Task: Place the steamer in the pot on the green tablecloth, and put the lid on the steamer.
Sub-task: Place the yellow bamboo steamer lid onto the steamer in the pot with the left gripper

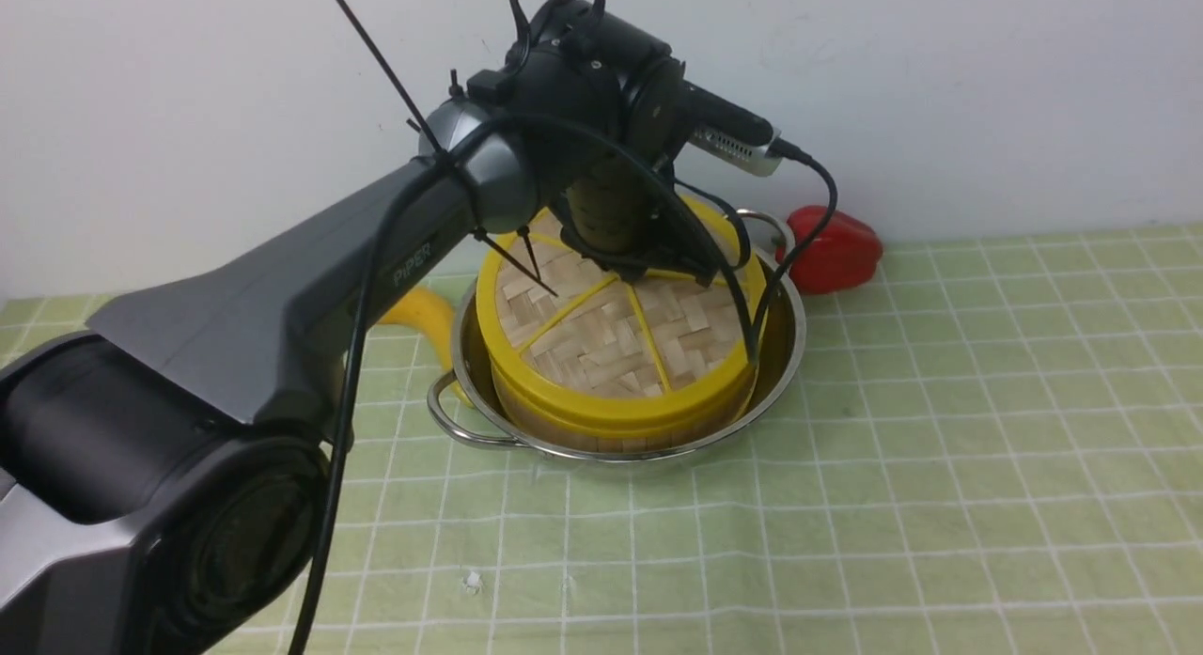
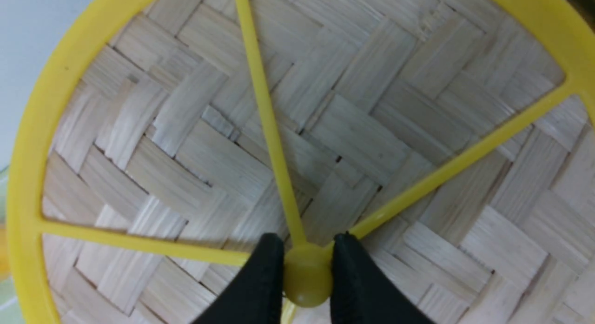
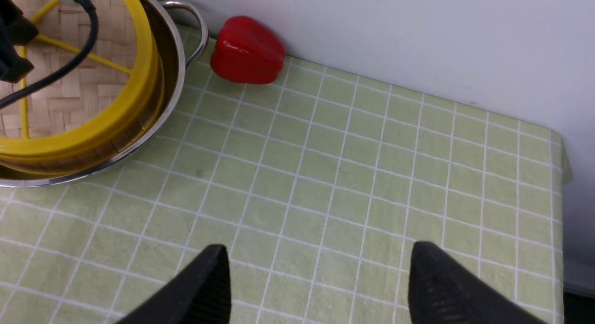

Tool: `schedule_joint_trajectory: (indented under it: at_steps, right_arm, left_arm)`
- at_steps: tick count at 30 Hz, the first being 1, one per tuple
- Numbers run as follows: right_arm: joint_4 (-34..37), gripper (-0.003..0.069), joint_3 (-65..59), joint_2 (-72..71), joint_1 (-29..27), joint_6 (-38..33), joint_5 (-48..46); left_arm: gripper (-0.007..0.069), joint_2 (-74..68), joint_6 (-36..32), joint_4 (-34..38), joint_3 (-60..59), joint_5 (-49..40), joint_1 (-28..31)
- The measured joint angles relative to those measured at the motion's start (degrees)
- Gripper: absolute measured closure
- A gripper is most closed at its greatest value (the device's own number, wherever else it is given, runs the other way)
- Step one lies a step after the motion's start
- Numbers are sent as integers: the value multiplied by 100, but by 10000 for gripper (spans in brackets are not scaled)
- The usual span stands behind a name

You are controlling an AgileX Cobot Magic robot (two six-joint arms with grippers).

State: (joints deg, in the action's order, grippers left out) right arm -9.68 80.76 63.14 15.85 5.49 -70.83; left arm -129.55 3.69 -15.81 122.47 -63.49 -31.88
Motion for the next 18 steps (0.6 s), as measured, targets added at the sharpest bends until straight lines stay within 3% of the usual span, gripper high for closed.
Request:
schedule_joint_trajectory:
  at_steps: [18]
  right_arm:
    - [17, 158, 0, 0, 0, 0, 0]
  left_arm:
    - [505, -226, 18, -27, 25, 68, -6]
